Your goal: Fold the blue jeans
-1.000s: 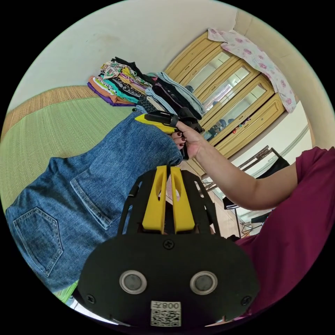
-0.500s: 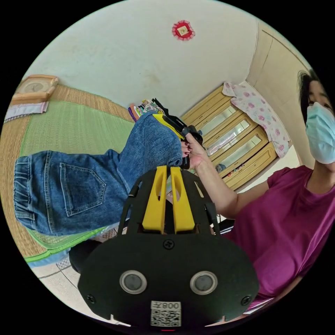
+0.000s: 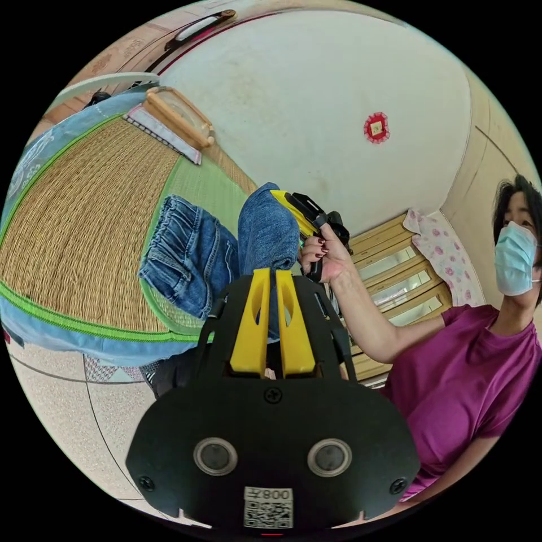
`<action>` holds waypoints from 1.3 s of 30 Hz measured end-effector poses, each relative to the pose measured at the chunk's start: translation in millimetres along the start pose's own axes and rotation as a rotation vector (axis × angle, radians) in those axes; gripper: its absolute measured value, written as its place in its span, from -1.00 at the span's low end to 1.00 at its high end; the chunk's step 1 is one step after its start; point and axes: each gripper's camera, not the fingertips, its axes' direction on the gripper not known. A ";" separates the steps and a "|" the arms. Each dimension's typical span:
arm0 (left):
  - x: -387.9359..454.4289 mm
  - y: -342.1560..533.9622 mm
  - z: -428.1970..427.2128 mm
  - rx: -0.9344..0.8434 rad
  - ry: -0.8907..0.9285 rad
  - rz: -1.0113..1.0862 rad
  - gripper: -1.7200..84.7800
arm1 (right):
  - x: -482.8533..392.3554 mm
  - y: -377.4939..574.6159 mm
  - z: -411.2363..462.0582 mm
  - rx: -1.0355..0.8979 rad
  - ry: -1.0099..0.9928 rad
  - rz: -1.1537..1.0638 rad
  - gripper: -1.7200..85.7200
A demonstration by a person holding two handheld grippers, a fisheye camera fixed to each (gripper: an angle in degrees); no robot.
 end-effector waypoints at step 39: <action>-40.9 -78.2 -74.2 -0.088 -0.426 0.053 -0.96 | -139.9 -33.8 235.1 -0.309 0.271 -0.399 -0.96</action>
